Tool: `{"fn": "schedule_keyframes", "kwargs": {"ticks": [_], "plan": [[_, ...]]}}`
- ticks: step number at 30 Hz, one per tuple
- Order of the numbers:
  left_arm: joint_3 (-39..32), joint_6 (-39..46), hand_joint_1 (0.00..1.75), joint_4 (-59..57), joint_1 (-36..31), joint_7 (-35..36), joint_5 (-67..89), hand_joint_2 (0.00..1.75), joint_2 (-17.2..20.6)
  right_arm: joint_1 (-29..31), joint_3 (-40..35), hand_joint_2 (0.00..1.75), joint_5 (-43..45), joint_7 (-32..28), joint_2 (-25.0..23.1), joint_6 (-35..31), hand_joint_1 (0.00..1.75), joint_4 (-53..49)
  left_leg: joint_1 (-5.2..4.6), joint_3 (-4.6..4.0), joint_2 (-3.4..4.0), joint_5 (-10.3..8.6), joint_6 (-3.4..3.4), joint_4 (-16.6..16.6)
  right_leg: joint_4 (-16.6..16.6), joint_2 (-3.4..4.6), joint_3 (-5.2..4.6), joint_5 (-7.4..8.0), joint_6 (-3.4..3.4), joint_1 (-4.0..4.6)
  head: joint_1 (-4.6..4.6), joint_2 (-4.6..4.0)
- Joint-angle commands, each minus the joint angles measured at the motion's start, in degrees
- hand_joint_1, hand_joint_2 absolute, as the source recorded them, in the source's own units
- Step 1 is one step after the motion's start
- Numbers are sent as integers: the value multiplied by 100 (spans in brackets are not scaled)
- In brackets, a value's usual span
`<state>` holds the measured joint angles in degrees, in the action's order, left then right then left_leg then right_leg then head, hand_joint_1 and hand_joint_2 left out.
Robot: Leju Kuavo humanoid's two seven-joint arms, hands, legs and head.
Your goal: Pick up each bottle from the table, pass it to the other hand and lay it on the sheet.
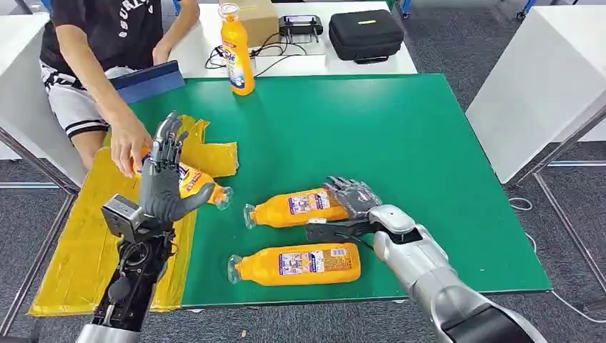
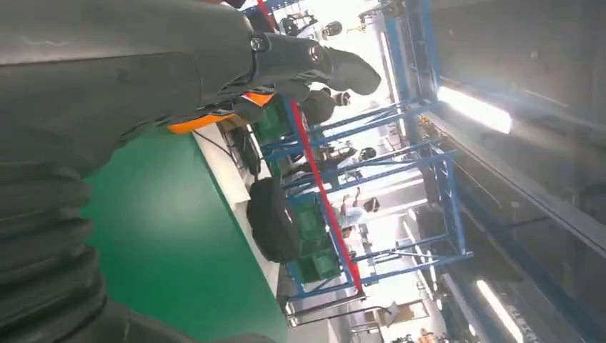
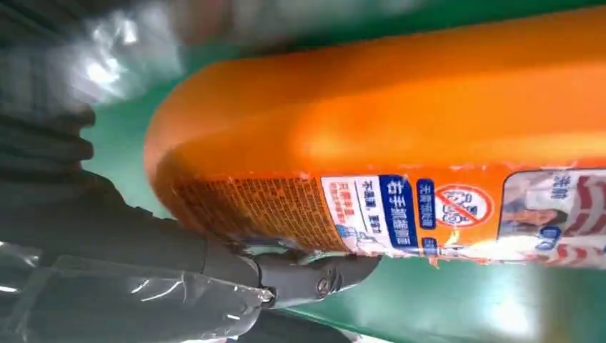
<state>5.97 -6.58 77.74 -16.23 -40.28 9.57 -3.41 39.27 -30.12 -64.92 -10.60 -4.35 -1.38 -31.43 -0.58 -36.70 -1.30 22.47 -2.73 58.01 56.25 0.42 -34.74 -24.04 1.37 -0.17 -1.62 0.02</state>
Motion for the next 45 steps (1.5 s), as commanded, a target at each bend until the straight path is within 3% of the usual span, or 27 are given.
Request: {"fn": "schedule_keyframes", "kwargs": {"ticks": [1, 6, 10, 14, 17, 18, 21, 29, 45], "plan": [[29, 32, 0, -416, -229, 28, -84, 175, -5, 385, -136, 175, 14, -128, -134, 145, 175, 910, 4, 35, 5, 13, 21, -3, -5, -9, 39, -14, -3, 4, 0, 2], [35, 54, 0, -429, -224, 28, -87, 175, -1, 378, -105, 175, 45, -126, -137, 58, 175, 897, 4, 23, 1, 6, 14, -4, -6, -11, 26, -8, -1, 3, 0, 2], [43, 142, 0, -401, -145, 28, -57, 175, 23, 263, 237, 175, 335, -55, -195, -668, 175, 686, 4, 33, 4, 10, 17, -4, -7, -10, 35, -12, -1, 4, 0, 0], [-67, 364, 0, -440, 27, 28, 393, 175, -94, -106, 1257, 175, 1385, -357, -322, -1848, 175, -146, 1, 36, 10, 12, 18, -7, -7, -4, 36, -13, -2, 1, 2, 2], [-118, 338, 0, -371, 92, 28, 477, 175, -169, -173, 1238, 175, 1402, -354, -258, -1751, 175, -337, 2, 48, 17, 24, 25, -3, -5, -1, 49, -23, -2, 2, 0, 2], [-137, 338, 0, -363, 101, 28, 666, 175, -198, -336, 1487, 175, 1741, -529, -298, -2060, 175, -636, 1, 14, 5, 8, 11, -2, -3, -2, 16, -8, -1, 1, -2, 2], [10, 310, 0, -84, 184, 259, 1134, 175, -320, -826, 2063, 175, 2923, -1208, -409, -2621, 175, -1452, 6, 32, -2, 16, 19, -2, -8, -15, 39, -18, -1, 6, 2, 2], [943, 41, 0, 90, -113, 1203, 854, 175, -418, -1207, 1850, 175, 4137, -1902, -579, -2812, 175, -2121, 2, 6, -13, 12, 16, 6, 3, -20, 15, -17, -2, 2, 0, 2], [1539, -286, 0, 14, -562, 1543, 46, 175, -475, -792, 992, 175, 4309, -2080, -888, -2436, 175, -1611, 4, 7, 7, 11, 14, 3, 1, -3, 9, -10, -1, 3, 0, 0]]}}
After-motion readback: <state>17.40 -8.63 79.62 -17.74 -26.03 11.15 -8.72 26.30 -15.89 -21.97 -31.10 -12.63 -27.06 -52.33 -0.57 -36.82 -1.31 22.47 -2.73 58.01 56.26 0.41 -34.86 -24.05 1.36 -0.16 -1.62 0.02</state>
